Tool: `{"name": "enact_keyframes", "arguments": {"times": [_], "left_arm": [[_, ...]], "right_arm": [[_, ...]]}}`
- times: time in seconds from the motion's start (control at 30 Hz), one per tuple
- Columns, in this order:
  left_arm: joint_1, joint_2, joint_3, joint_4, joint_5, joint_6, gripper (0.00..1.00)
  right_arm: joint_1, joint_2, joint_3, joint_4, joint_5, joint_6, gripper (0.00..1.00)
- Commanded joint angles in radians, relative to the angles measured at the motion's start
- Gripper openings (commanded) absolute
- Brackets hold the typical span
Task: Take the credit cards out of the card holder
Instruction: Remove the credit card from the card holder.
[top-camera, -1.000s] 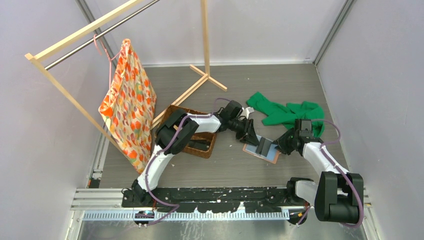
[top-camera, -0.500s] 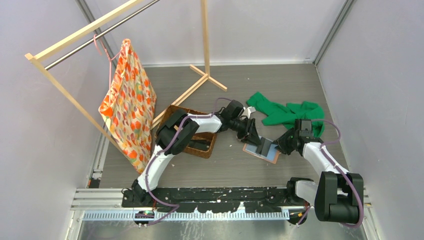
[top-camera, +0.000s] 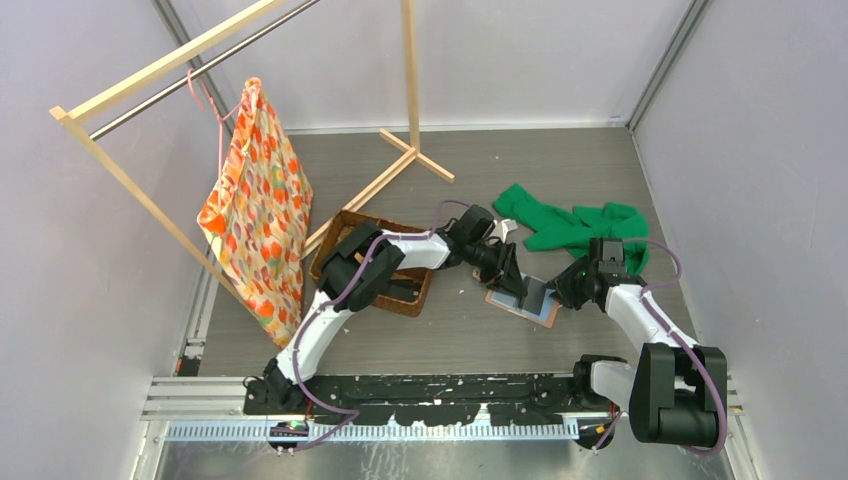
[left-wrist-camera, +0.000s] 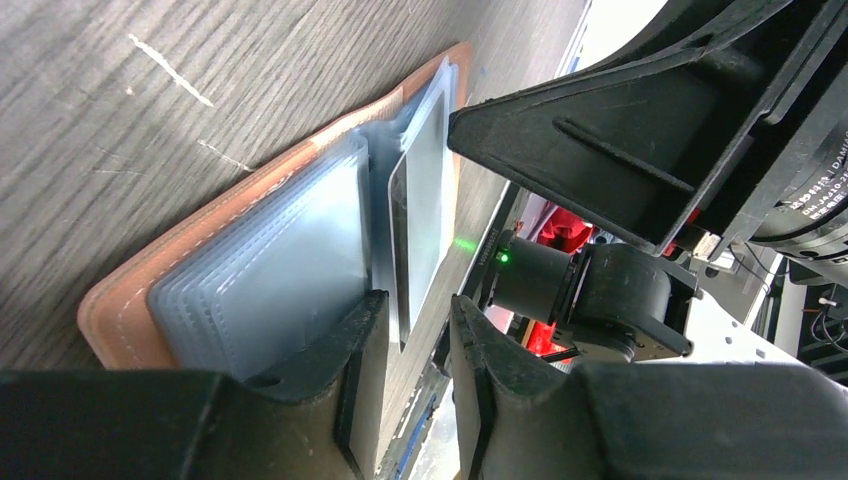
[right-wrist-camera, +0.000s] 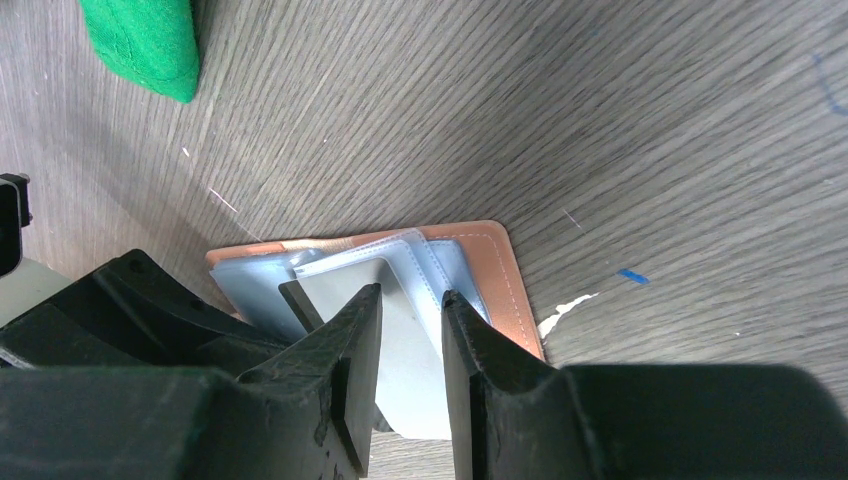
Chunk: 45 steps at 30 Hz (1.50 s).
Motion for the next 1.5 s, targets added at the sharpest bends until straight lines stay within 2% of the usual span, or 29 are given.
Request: {"name": "enact_keyframes", "arguments": {"times": [0.0,0.4,0.73,0.83,1.03,1.47], "left_arm": [[-0.001,-0.004,0.037,-0.027,-0.005,0.026,0.31],[-0.005,0.024,0.058,-0.072,-0.016,0.053,0.32],[-0.010,0.036,0.071,-0.071,-0.011,0.050,0.29],[-0.012,0.038,0.073,-0.069,-0.010,0.048,0.24],[-0.012,0.038,0.072,-0.068,-0.010,0.045,0.01],[0.036,-0.029,0.027,-0.125,-0.027,0.107,0.01]], "right_arm": [[-0.002,0.002,-0.012,-0.017,0.030,-0.012,0.34],[-0.002,0.003,-0.012,-0.017,0.029,-0.011,0.34],[-0.002,0.001,-0.009,-0.019,0.027,-0.011,0.34],[-0.002,-0.001,-0.009,-0.021,0.028,-0.012,0.34],[-0.001,0.002,-0.008,-0.021,0.029,-0.013,0.34],[-0.003,0.016,-0.012,-0.011,0.029,-0.016,0.34]]}}
